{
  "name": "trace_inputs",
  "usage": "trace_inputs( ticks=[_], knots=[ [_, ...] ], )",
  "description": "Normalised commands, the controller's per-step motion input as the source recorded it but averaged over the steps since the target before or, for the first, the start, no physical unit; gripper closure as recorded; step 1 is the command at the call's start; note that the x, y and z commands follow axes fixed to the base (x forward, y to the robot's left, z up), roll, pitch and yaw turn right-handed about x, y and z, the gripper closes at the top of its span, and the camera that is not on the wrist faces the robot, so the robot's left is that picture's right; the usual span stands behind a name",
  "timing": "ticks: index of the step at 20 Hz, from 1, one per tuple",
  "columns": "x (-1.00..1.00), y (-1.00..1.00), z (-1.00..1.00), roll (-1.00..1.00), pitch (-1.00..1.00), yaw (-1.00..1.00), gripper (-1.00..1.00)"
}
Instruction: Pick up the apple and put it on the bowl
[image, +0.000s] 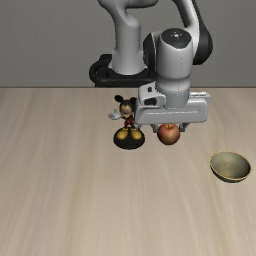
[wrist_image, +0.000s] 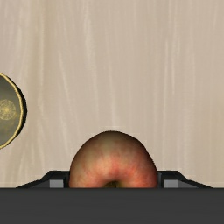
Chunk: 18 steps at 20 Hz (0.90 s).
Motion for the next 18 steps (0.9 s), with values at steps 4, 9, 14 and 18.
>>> trace_inputs(
  ticks=[4, 9, 14, 18],
  knots=[
    [0.00, 1.00, 0.00, 0.00, 0.00, 0.00, 1.00],
    [0.00, 1.00, 0.00, 0.00, 0.00, 0.00, 1.00],
    [0.20, 0.80, 0.00, 0.00, 0.00, 0.00, 1.00],
    [0.75, 0.00, 0.00, 0.00, 0.00, 0.00, -1.00]
  ],
)
